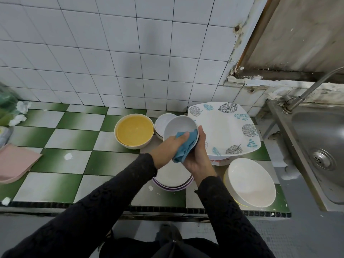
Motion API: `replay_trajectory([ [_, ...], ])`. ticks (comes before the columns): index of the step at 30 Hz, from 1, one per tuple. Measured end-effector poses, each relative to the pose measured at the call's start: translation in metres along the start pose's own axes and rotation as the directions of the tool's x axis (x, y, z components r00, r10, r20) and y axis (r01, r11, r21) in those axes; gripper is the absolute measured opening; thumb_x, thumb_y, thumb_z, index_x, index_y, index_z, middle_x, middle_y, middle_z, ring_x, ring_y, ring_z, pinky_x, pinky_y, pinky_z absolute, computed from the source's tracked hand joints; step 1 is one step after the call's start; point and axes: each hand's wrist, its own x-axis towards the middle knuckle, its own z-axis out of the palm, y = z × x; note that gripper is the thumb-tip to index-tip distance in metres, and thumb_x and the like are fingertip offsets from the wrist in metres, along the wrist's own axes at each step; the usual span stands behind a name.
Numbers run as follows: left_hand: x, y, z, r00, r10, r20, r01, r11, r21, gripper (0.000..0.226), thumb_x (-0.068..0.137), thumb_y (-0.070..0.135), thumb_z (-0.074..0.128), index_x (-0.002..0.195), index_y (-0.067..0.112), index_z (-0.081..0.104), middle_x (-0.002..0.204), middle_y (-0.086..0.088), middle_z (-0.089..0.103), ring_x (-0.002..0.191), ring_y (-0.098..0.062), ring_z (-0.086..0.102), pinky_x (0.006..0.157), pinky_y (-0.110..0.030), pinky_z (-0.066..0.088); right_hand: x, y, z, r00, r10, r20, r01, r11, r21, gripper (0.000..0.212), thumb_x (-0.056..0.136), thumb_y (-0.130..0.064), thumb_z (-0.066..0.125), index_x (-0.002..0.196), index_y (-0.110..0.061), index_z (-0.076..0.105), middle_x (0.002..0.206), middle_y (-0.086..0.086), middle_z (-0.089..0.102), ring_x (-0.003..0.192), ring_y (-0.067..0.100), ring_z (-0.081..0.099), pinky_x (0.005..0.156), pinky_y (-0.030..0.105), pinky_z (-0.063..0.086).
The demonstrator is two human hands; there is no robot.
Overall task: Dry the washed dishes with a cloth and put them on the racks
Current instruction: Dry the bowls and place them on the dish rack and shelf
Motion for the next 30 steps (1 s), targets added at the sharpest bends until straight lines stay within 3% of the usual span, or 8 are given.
replay_trajectory([
  [7,0.009,0.011,-0.015,0.981,0.061,-0.183,-0.168,0.730,-0.663,0.049,0.096,0.036,0.054,0.134,0.005,0.054,0.119,-0.016,0.066,0.106,-0.029,0.064,0.089,-0.043,0.055,-0.005,-0.009,-0.002,0.971,0.081,0.226,-0.078,0.997,-0.022,0.077,0.088,-0.059,0.066,0.149,-0.017,0.045,0.143,0.022,0.055,0.128,0.041,0.057,0.100,0.057,0.050],
  [9,0.013,0.013,-0.021,0.946,0.092,-0.312,-0.253,0.813,-0.525,0.044,0.095,0.029,0.062,0.130,0.003,0.056,0.113,-0.014,0.068,0.100,-0.026,0.067,0.080,-0.038,0.057,-0.004,-0.009,-0.003,0.975,0.105,0.197,-0.105,0.994,-0.008,0.080,0.086,-0.059,0.068,0.148,-0.016,0.045,0.142,0.023,0.056,0.130,0.044,0.054,0.100,0.060,0.049],
  [12,0.019,0.004,-0.021,0.836,0.301,-0.459,-0.317,0.947,0.044,0.032,0.097,0.021,0.061,0.128,0.014,0.057,0.109,-0.006,0.068,0.100,-0.023,0.068,0.076,-0.027,0.058,-0.006,-0.009,0.003,0.983,0.119,0.138,-0.119,0.993,-0.009,0.081,0.082,-0.060,0.071,0.145,-0.015,0.047,0.140,0.023,0.057,0.127,0.043,0.055,0.096,0.064,0.051],
  [16,0.030,-0.025,-0.027,0.866,0.498,-0.047,-0.314,0.615,0.724,0.062,0.101,0.021,0.053,0.153,0.032,0.022,0.158,0.011,0.026,0.145,-0.006,0.022,0.119,-0.036,0.030,-0.011,0.001,0.009,0.984,0.128,0.122,-0.127,0.992,-0.012,0.069,0.086,-0.055,0.068,0.141,-0.017,0.051,0.136,0.023,0.061,0.126,0.042,0.058,0.099,0.059,0.051],
  [18,0.029,-0.030,-0.021,0.905,0.425,0.036,-0.313,0.604,0.733,0.064,0.103,0.027,0.048,0.156,0.029,0.011,0.160,0.019,0.007,0.146,0.002,0.003,0.124,-0.033,0.010,-0.011,0.005,0.008,0.989,0.081,0.122,-0.084,0.996,0.024,0.067,0.088,-0.050,0.070,0.145,-0.021,0.049,0.139,0.020,0.060,0.125,0.040,0.060,0.099,0.056,0.052],
  [23,0.022,-0.042,-0.010,0.957,0.259,0.129,-0.279,0.706,0.651,0.068,0.103,0.042,0.043,0.156,0.041,0.001,0.162,0.014,0.020,0.141,-0.005,0.032,0.116,-0.026,0.027,-0.008,0.014,-0.004,0.996,-0.078,0.052,0.070,0.988,0.134,0.048,0.096,-0.035,0.066,0.141,-0.031,0.049,0.133,0.016,0.060,0.101,0.034,0.074,0.076,0.046,0.062],
  [26,0.020,-0.041,-0.013,0.979,0.174,0.107,-0.202,0.741,0.641,0.053,0.101,0.049,0.043,0.150,0.035,0.030,0.131,0.003,0.060,0.114,-0.012,0.059,0.106,-0.038,0.047,-0.003,0.006,-0.007,0.998,-0.014,0.056,0.010,0.997,0.073,0.066,0.087,-0.045,0.075,0.145,-0.030,0.048,0.144,0.015,0.055,0.121,0.037,0.063,0.100,0.055,0.053],
  [30,0.012,-0.026,-0.024,0.983,0.112,0.146,-0.183,0.656,0.732,0.033,0.100,0.050,0.044,0.122,0.027,0.056,0.093,0.005,0.065,0.088,-0.013,0.062,0.081,-0.029,0.055,-0.004,-0.006,-0.007,0.999,-0.032,0.040,0.030,0.998,0.047,0.079,0.075,-0.045,0.082,0.143,-0.031,0.045,0.142,0.019,0.055,0.120,0.042,0.062,0.090,0.060,0.056],
])
